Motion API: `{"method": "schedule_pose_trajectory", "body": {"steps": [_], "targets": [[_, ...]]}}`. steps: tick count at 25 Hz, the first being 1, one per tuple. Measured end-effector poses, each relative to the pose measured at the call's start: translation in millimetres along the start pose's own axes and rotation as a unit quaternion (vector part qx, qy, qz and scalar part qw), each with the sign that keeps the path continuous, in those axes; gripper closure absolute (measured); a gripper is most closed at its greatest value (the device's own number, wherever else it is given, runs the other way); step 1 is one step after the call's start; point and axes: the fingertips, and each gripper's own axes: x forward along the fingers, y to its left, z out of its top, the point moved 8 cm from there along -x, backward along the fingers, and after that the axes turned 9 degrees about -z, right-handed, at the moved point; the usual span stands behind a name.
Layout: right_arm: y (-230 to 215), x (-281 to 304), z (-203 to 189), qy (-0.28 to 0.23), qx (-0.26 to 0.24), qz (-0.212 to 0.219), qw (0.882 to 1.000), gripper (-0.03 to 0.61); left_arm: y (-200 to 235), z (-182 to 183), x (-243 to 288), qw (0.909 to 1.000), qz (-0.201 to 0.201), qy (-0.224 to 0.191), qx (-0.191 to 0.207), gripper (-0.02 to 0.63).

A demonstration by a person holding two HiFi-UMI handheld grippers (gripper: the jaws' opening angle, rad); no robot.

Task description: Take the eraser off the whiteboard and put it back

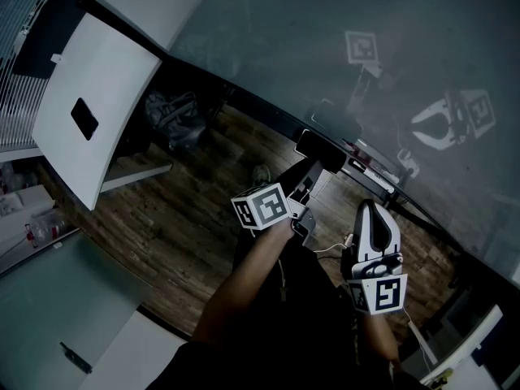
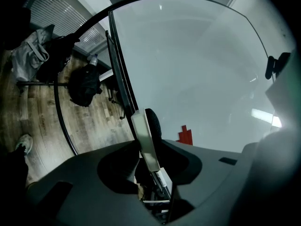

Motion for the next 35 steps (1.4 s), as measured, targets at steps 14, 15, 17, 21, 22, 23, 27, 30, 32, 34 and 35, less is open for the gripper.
{"method": "schedule_pose_trajectory", "body": {"steps": [14, 15, 17, 21, 22, 23, 27, 30, 32, 34, 35], "targets": [[2, -4, -1, -0.003, -0.002, 0.0, 1.0, 0.563, 0, -1, -5, 0.9999, 0.002, -0.004, 0.011, 0.485], [2, -5, -1, -0.002, -0.003, 0.0, 1.0, 0.563, -1, -1, -5, 0.9999, 0.0, -0.005, 0.011, 0.485], [2, -5, -2, -0.002, -0.003, 0.0, 1.0, 0.563, -2, 0, -5, 0.9999, -0.005, -0.007, 0.011, 0.488], [3, -7, -3, 0.0, -0.004, 0.0, 1.0, 0.563, -3, -1, -6, 0.9998, -0.007, -0.006, 0.017, 0.491], [3, -7, -3, 0.0, -0.004, 0.0, 1.0, 0.563, -3, -1, -7, 0.9998, -0.006, -0.006, 0.02, 0.491], [3, -7, -2, -0.001, -0.004, 0.0, 1.0, 0.563, -3, -1, -7, 0.9997, -0.004, -0.006, 0.022, 0.491], [4, -9, -2, -0.003, -0.005, 0.001, 1.0, 0.563, -3, -1, -10, 0.9996, -0.001, -0.008, 0.027, 0.492], [5, -10, -2, -0.004, -0.005, 0.003, 1.0, 0.563, -1, -2, -13, 0.9995, 0.002, -0.009, 0.03, 0.492], [5, -10, -2, -0.004, -0.006, 0.003, 1.0, 0.563, -3, -1, -13, 0.9993, 0.001, -0.011, 0.035, 0.492], [5, -11, -1, -0.006, -0.006, 0.003, 1.0, 0.563, -6, 1, -13, 0.999, 0.0, -0.014, 0.042, 0.494], [5, -11, 0, -0.007, -0.006, 0.003, 1.0, 0.563, -8, 1, -13, 0.9989, 0.0, -0.016, 0.045, 0.494]]}}
